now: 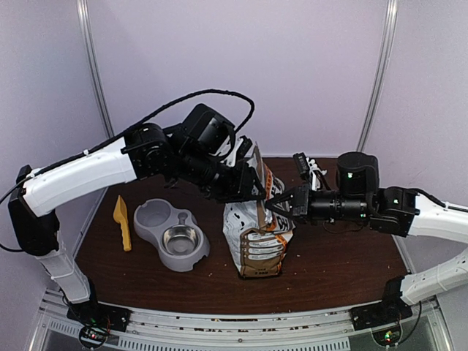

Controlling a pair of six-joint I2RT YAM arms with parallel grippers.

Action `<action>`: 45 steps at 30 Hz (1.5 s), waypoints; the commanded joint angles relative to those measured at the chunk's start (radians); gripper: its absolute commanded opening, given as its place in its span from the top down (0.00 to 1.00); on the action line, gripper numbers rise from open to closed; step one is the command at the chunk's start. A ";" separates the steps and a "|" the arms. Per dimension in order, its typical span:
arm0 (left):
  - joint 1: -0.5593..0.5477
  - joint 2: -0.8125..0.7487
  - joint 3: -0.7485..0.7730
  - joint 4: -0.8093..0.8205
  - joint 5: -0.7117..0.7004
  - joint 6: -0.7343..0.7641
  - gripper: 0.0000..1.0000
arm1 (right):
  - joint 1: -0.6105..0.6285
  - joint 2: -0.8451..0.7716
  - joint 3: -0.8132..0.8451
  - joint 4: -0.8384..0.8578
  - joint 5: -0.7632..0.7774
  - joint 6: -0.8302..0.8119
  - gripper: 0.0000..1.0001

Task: Serve the pet food
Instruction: Open the seal of the pet food bag.

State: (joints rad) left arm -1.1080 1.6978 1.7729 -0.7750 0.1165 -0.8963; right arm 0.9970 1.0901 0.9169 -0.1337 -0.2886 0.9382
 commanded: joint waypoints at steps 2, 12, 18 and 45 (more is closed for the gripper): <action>-0.006 -0.024 -0.026 0.057 0.012 -0.021 0.56 | -0.003 -0.001 -0.021 0.074 -0.036 0.021 1.00; -0.006 0.008 -0.017 0.038 0.026 -0.037 0.61 | -0.003 -0.004 -0.015 0.060 -0.035 0.006 1.00; -0.006 0.037 0.003 0.017 0.054 -0.037 0.62 | -0.003 -0.006 -0.019 0.051 -0.035 -0.012 1.00; -0.006 0.040 0.001 0.062 0.060 -0.048 1.00 | 0.000 0.028 0.006 -0.005 -0.047 -0.082 1.00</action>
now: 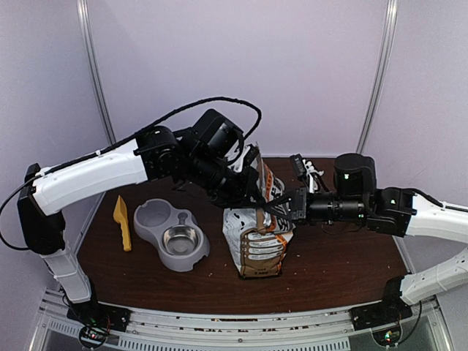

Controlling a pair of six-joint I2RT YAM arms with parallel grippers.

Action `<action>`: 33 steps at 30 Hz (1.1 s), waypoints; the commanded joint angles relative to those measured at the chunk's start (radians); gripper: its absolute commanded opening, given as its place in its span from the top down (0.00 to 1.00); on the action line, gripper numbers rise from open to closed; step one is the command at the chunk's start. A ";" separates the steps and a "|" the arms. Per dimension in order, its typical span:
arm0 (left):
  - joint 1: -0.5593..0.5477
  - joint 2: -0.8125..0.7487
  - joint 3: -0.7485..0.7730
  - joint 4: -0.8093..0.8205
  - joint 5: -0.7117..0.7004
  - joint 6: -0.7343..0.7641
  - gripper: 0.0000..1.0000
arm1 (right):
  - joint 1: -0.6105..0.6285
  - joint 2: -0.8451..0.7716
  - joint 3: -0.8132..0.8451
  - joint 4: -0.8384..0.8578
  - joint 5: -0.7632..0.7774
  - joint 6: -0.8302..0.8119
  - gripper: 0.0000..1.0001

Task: Serve the pet food
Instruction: Open the seal of the pet food bag.

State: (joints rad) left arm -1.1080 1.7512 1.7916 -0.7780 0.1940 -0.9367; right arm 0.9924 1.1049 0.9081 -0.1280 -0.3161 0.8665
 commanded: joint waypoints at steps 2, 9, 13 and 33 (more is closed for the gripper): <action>-0.006 -0.032 -0.033 0.066 -0.044 -0.011 1.00 | 0.005 0.013 0.014 -0.022 -0.003 -0.008 1.00; -0.006 -0.079 -0.090 0.129 -0.052 0.003 1.00 | 0.011 0.021 0.034 -0.126 0.109 -0.024 1.00; -0.006 -0.095 -0.104 0.149 -0.065 0.012 1.00 | 0.018 0.039 0.044 -0.148 0.132 -0.033 1.00; -0.006 -0.151 -0.167 0.200 -0.073 0.026 1.00 | 0.037 0.115 0.072 -0.194 0.215 -0.007 1.00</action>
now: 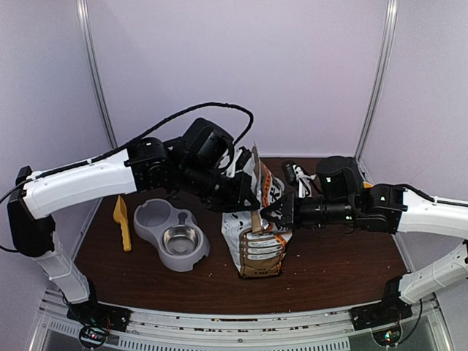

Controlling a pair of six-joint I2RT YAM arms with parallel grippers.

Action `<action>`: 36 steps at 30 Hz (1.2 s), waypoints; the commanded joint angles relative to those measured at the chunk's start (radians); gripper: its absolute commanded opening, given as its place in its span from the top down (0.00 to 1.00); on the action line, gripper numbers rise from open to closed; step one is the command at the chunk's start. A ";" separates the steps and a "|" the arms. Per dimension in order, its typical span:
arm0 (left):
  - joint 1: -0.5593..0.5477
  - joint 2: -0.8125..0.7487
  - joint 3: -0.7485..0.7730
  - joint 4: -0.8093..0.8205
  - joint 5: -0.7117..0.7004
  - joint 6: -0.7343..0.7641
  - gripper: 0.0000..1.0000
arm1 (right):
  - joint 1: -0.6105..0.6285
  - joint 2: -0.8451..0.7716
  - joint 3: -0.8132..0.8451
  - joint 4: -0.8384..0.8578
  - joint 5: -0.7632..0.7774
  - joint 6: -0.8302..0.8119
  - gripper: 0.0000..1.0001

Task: Serve the pet food
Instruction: Open the seal of the pet food bag.

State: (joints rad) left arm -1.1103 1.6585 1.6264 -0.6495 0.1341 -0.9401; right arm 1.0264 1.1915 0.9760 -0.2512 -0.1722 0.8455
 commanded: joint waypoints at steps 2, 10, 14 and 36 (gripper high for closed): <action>-0.003 -0.061 -0.002 0.072 -0.013 0.032 1.00 | 0.002 0.028 0.003 -0.080 0.089 0.020 1.00; -0.003 -0.072 -0.003 0.072 -0.016 0.036 1.00 | 0.002 0.027 0.004 -0.100 0.118 0.029 1.00; -0.003 -0.078 -0.014 0.071 -0.024 0.035 1.00 | 0.002 0.021 0.009 -0.101 0.114 0.029 1.00; 0.001 -0.094 -0.028 0.070 0.015 0.028 0.60 | 0.002 -0.062 -0.034 0.136 -0.119 0.038 1.00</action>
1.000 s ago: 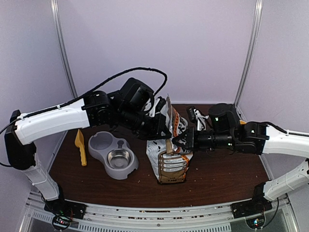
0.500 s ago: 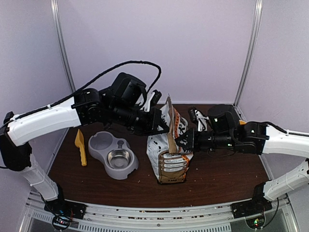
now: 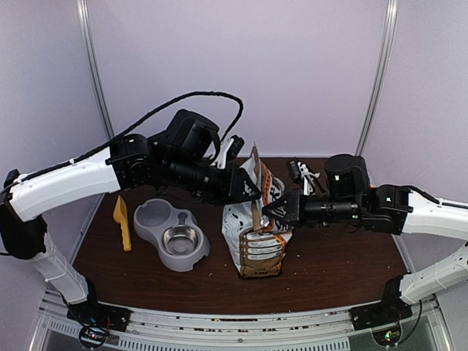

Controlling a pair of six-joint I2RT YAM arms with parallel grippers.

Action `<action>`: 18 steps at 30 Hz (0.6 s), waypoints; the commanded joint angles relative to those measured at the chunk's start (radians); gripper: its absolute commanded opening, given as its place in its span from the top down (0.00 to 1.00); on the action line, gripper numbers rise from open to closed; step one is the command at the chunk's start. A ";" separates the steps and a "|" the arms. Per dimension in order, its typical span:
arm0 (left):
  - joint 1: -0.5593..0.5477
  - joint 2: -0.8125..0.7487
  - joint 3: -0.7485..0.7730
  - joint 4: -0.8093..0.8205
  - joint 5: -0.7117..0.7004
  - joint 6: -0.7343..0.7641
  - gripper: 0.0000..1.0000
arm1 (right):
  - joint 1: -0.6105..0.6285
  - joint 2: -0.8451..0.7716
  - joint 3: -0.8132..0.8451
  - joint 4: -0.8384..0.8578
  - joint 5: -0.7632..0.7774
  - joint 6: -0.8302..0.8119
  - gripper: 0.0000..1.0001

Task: Serve the pet food
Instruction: Open the seal of the pet food bag.

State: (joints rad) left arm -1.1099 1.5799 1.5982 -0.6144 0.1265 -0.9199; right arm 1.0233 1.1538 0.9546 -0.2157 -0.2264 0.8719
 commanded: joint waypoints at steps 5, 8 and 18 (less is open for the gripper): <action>0.003 0.017 0.031 0.011 0.035 0.007 0.57 | 0.005 -0.022 -0.015 0.107 -0.076 0.013 1.00; 0.004 0.025 0.036 -0.006 0.026 0.003 0.57 | 0.005 -0.021 -0.014 0.111 -0.076 0.013 1.00; 0.011 0.039 0.026 -0.018 0.027 -0.011 0.63 | 0.005 -0.052 -0.025 0.084 -0.039 0.018 1.00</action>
State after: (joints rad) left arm -1.1065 1.5993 1.6066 -0.6483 0.1459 -0.9264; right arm 1.0237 1.1324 0.9466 -0.1341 -0.2771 0.8864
